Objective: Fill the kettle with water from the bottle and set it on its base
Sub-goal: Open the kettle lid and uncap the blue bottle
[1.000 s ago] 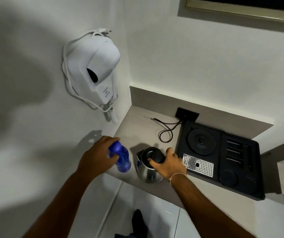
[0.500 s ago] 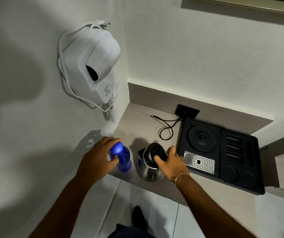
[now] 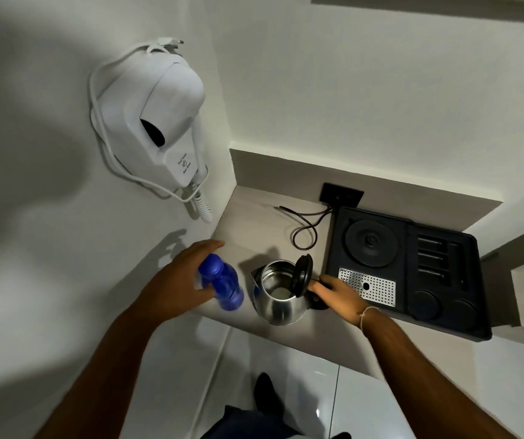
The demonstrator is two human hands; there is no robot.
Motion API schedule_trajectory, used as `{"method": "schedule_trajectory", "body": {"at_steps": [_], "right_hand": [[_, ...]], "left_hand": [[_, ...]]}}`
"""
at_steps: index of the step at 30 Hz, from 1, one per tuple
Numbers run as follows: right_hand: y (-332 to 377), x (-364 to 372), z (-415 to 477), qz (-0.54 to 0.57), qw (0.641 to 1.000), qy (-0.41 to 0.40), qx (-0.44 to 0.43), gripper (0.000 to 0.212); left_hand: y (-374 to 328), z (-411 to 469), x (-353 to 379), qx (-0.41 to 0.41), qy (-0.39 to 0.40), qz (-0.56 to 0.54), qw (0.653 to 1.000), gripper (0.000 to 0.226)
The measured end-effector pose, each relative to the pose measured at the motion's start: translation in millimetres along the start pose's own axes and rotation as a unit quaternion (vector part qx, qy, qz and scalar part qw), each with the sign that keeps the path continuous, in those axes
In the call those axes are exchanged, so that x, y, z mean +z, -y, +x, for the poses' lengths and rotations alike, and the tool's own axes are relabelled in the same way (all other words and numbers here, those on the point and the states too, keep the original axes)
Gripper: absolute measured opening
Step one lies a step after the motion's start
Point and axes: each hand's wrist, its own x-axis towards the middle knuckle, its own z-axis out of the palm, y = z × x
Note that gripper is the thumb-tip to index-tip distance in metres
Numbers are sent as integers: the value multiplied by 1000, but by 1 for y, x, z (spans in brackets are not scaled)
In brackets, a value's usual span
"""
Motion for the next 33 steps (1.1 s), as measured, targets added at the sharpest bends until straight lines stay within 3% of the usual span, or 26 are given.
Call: {"method": "schedule_trajectory", "body": {"at_steps": [2, 4, 6, 11, 20, 24, 28, 30, 33], "right_hand": [[-4, -1, 1, 22, 1000, 11, -18, 33], [-10, -3, 7, 23, 999, 23, -23, 28], [-11, -4, 12, 19, 999, 41, -27, 31], [-7, -7, 16, 46, 996, 69, -34, 58], [-9, -5, 18, 51, 996, 55, -55, 68], [-10, -5, 18, 54, 995, 63, -63, 77], [-14, -6, 20, 54, 994, 65, -63, 58], [-15, -5, 22, 59, 994, 67, -67, 55], [-17, -3, 25, 65, 993, 68, -69, 51]], "left_hand": [[2, 3, -3, 10, 21, 14, 1000, 83], [1, 9, -7, 6, 12, 22, 1000, 65], [-2, 13, -13, -15, 3, 34, 999, 51], [-17, 19, -21, -79, -8, 133, 988, 43], [-21, 15, -7, -121, -122, 204, 964, 55], [-18, 6, -8, -127, -187, 161, 961, 49], [0, -15, -1, -125, -292, 58, 946, 35], [21, -26, 13, -137, -289, 24, 947, 27], [57, -35, 45, -204, -215, -49, 954, 36]]}}
